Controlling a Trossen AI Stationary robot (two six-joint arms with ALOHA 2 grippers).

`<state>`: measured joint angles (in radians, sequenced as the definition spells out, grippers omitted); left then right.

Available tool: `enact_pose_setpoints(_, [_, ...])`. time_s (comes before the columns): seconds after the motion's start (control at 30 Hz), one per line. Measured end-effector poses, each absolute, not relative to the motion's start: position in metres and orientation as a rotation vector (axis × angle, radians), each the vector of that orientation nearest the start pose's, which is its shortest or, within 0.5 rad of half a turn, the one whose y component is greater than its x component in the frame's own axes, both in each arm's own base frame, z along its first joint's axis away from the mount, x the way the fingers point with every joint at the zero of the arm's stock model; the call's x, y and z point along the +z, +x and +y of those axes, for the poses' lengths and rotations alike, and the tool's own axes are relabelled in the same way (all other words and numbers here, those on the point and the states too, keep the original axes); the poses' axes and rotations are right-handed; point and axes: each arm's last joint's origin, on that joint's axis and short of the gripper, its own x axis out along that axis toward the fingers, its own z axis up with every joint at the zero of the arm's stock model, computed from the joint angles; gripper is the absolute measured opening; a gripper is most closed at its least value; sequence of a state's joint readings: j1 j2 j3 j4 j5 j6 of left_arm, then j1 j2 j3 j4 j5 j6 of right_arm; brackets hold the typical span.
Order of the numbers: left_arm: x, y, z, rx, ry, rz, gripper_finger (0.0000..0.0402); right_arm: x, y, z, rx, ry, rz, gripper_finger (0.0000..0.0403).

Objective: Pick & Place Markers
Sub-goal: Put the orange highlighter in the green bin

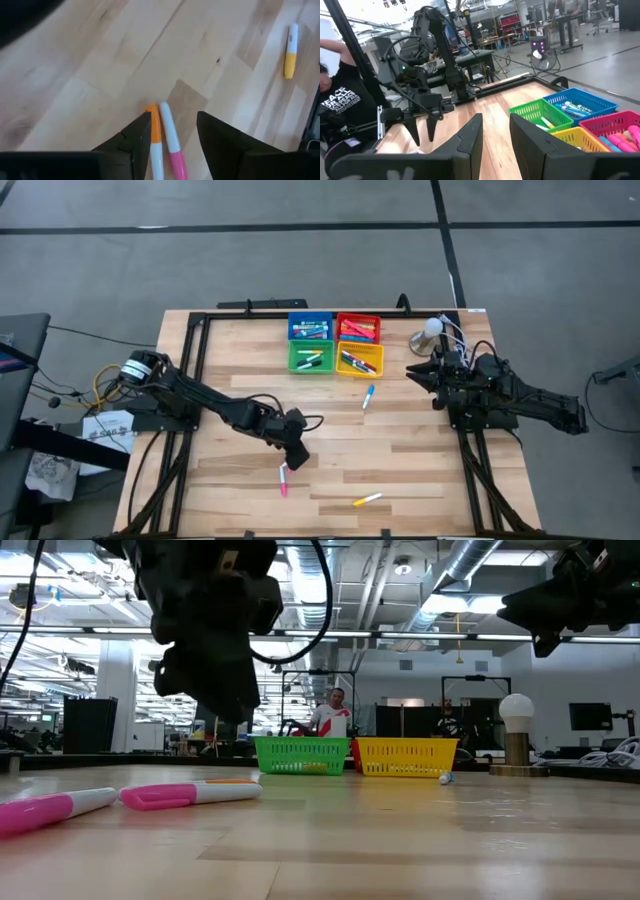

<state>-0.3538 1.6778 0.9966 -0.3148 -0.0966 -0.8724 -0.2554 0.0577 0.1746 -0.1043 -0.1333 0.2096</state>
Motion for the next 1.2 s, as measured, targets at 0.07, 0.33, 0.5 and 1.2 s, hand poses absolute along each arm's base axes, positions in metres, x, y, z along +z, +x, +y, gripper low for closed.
enact_pose_setpoints(0.07, [0.175, 0.310, -0.112, 0.211, -0.602, 1.002, 0.0151, 0.208, 0.087, -0.019, -0.119, 0.207, -0.025, 0.0087])
enact_pose_setpoints(0.33, [0.165, 0.305, -0.125, 0.215, -0.656, 1.074, 0.0142, 0.208, 0.087, -0.018, -0.105, 0.207, -0.023, 0.0087])
enact_pose_setpoints(0.5, [0.153, 0.305, -0.128, 0.261, -0.670, 1.115, 0.0159, 0.209, 0.087, -0.018, -0.095, 0.205, -0.027, 0.0087])
enact_pose_setpoints(1.2, [0.143, 0.305, -0.127, 0.323, -0.692, 1.139, 0.0175, 0.201, 0.087, -0.018, -0.104, 0.257, 0.054, 0.0087])
